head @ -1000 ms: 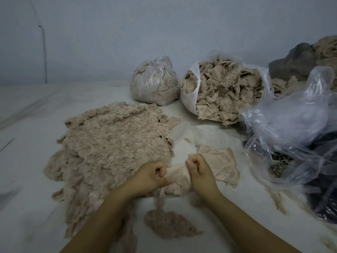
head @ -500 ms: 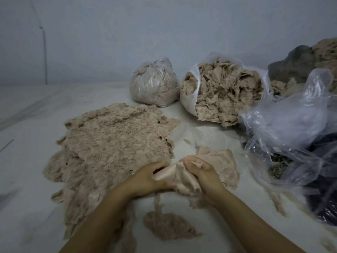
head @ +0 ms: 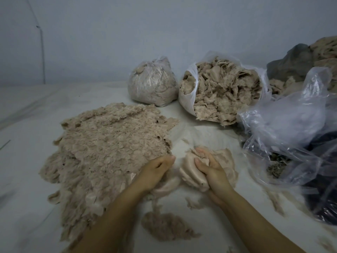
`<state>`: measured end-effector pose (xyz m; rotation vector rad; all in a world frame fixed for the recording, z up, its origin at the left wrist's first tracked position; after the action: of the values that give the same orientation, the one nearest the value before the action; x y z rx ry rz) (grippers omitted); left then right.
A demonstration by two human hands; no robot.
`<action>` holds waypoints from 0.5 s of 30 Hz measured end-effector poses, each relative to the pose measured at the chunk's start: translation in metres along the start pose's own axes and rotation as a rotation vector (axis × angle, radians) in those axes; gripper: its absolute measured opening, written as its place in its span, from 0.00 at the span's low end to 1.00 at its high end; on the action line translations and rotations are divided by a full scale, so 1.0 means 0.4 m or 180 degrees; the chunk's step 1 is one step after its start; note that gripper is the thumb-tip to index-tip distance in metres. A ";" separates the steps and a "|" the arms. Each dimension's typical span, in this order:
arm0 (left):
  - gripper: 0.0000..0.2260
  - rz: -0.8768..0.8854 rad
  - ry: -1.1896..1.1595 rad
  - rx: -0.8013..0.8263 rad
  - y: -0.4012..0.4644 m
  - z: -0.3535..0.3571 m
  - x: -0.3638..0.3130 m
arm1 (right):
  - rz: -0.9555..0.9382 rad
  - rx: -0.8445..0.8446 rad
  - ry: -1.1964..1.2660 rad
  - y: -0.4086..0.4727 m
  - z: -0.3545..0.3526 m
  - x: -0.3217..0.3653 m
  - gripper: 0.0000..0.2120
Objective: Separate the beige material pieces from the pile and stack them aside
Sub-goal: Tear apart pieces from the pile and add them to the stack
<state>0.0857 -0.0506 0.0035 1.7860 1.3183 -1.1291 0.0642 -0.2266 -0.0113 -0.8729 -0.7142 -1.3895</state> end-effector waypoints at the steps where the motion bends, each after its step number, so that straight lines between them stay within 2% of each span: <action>1: 0.24 -0.0102 -0.0452 0.0031 0.003 0.021 -0.013 | 0.0082 0.0089 0.0283 -0.002 0.013 -0.009 0.17; 3: 0.25 -0.0367 -0.1419 0.0009 0.013 0.053 -0.029 | 0.0182 0.0238 0.0619 -0.008 0.031 -0.017 0.21; 4: 0.21 -0.0449 -0.1770 0.0005 0.019 0.066 -0.029 | 0.0195 0.0238 0.0647 -0.010 0.033 -0.017 0.23; 7: 0.02 -0.0377 -0.1617 -0.0039 0.020 0.080 -0.022 | 0.0157 -0.0103 0.0503 -0.011 0.016 -0.016 0.19; 8: 0.02 -0.0323 -0.1470 -0.0018 0.017 0.080 -0.023 | 0.0110 -0.0215 0.0374 -0.009 0.008 -0.019 0.16; 10: 0.04 -0.0309 -0.1424 0.0187 0.012 0.075 -0.025 | 0.0027 -0.0293 0.0053 -0.003 0.000 -0.029 0.11; 11: 0.09 -0.0386 -0.1559 0.0283 0.012 0.072 -0.024 | -0.0013 -0.0270 -0.0125 0.000 0.001 -0.034 0.11; 13: 0.19 -0.0615 -0.1901 0.0468 0.012 0.066 -0.029 | -0.0102 -0.0156 -0.0559 0.001 0.003 -0.037 0.13; 15: 0.20 -0.0687 -0.1762 0.0504 0.014 0.063 -0.031 | -0.0152 0.0031 -0.0980 -0.001 0.007 -0.035 0.14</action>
<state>0.0828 -0.0792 0.0040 1.3052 1.1166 -1.7353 0.0628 -0.2168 -0.0217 -1.0812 -0.9802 -1.3056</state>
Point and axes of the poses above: each hand's wrist, its own y-axis towards the middle knuckle, its own z-axis out of the palm, x = y × z, the point moved 2 cm from there along y, towards the middle knuckle, and after that the axes turned 3 degrees about y, right-handed, at the moved point
